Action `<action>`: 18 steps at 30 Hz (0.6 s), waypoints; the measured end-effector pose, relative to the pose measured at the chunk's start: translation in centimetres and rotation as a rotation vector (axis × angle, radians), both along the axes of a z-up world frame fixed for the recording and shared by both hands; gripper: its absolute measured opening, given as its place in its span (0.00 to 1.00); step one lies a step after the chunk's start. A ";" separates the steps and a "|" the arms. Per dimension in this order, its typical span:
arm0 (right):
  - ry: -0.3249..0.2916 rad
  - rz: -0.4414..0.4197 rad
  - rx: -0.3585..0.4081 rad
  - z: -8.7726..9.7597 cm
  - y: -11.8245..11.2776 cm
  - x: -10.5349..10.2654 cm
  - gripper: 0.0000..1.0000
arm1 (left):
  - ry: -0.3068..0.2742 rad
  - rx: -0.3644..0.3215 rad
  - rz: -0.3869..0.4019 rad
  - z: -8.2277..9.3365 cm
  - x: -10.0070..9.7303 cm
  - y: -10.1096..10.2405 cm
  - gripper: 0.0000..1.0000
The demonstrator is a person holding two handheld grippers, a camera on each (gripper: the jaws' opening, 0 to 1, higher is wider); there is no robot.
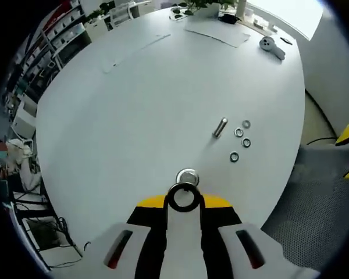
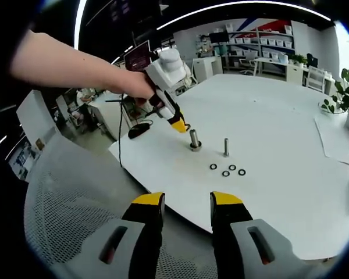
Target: Place the washer onto the threaded stud by aligning its center hole with the stud, sliding it down to the base, and recovering from edge contact or off-axis alignment until the washer reaches the visible bottom stop.
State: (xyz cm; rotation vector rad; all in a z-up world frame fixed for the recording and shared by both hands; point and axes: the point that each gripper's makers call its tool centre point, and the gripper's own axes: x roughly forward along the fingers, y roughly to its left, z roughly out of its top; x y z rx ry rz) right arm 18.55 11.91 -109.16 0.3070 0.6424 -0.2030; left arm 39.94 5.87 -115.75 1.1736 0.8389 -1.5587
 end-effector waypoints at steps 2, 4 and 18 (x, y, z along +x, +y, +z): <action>-0.002 -0.002 0.001 0.0 0.0 0.0 0.34 | -0.007 0.010 -0.019 0.0 -0.3 -0.4 0.19; -0.002 -0.003 0.000 0.0 -0.1 0.0 0.34 | -0.009 0.019 -0.035 -0.3 -0.5 -0.9 0.19; -0.003 -0.015 -0.001 0.1 -0.3 0.0 0.34 | -0.047 0.096 -0.129 -2.5 -0.1 -1.9 0.19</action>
